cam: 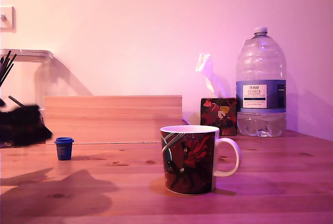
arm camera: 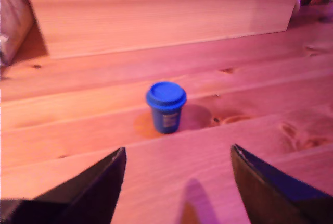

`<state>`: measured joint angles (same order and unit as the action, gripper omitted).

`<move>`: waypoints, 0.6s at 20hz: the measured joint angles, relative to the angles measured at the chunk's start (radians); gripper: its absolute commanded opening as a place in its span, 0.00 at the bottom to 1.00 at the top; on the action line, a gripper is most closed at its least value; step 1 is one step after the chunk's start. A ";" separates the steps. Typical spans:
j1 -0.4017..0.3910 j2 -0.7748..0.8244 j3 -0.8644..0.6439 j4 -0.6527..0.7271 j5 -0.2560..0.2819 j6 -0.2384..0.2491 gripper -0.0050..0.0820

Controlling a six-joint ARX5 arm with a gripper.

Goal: Pick up the coffee capsules from the table one by one and drop them inside the nearest coffee cup

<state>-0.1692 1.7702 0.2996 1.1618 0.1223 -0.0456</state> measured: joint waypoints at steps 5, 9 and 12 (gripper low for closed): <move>-0.001 0.128 0.080 0.063 0.000 0.000 0.71; -0.001 0.165 0.148 0.039 0.000 0.000 0.71; -0.001 0.169 0.198 -0.041 -0.005 0.000 0.71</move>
<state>-0.1703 1.9392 0.4973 1.1206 0.1177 -0.0452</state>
